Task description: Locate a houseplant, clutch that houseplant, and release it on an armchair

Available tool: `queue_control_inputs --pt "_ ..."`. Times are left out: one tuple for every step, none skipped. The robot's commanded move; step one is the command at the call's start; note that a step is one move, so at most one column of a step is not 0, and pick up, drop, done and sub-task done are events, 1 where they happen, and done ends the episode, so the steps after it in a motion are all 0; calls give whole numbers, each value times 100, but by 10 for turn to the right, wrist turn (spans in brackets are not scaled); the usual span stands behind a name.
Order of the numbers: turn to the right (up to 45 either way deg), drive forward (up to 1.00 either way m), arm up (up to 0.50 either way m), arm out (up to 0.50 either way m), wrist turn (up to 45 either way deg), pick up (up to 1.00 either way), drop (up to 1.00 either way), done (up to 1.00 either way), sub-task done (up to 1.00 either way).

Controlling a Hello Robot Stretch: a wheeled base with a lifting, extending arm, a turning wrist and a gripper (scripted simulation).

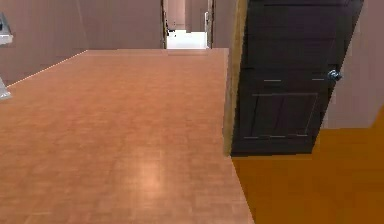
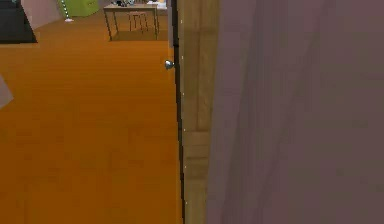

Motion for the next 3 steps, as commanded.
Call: queue_control_inputs --pt "-60 0 0 0 0 0 0 0 0" --pt "0 20 0 0 0 0 0 0 0" --pt "450 0 0 0 0 0 0 0 0"
